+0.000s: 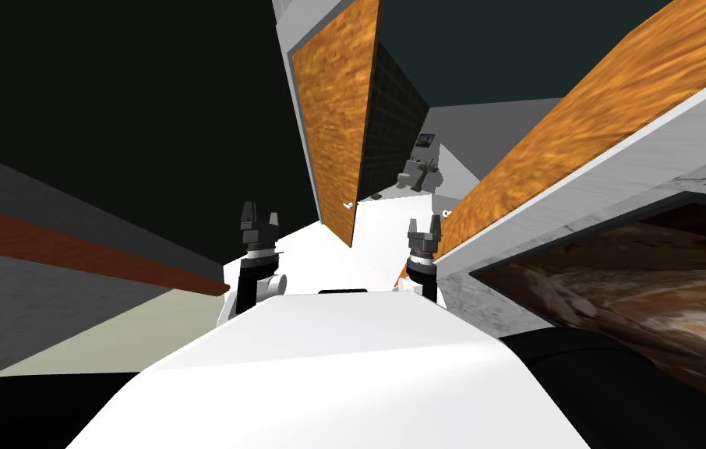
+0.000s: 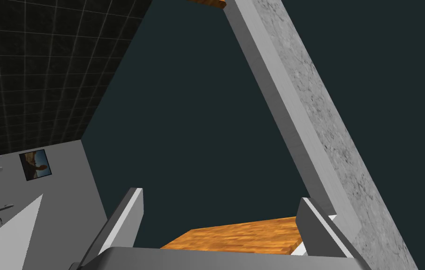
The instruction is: Push the door open
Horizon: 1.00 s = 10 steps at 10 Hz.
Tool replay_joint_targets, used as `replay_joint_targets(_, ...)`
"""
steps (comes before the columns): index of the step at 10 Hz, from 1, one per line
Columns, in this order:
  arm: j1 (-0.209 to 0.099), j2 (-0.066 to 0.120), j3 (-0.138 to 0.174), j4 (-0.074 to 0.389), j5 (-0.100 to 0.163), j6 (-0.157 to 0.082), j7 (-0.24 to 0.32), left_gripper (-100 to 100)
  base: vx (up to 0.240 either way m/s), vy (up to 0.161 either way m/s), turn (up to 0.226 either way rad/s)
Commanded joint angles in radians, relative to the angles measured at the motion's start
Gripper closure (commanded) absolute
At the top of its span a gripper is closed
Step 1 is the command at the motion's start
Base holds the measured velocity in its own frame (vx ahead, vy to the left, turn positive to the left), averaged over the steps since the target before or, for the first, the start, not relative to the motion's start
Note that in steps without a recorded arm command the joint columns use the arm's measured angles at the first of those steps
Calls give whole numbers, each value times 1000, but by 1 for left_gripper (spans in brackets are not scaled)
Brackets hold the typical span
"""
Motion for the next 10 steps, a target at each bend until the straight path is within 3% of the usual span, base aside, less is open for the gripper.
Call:
replay_joint_targets(1,-14,10,-11,40,0,-9,0,-100,69,19,-98)
replay_joint_targets(3,-23,16,-18,65,0,-15,0,-100,92,37,-55)
replay_joint_targets(10,-87,49,-67,247,2,-57,1,-100,103,39,-85)
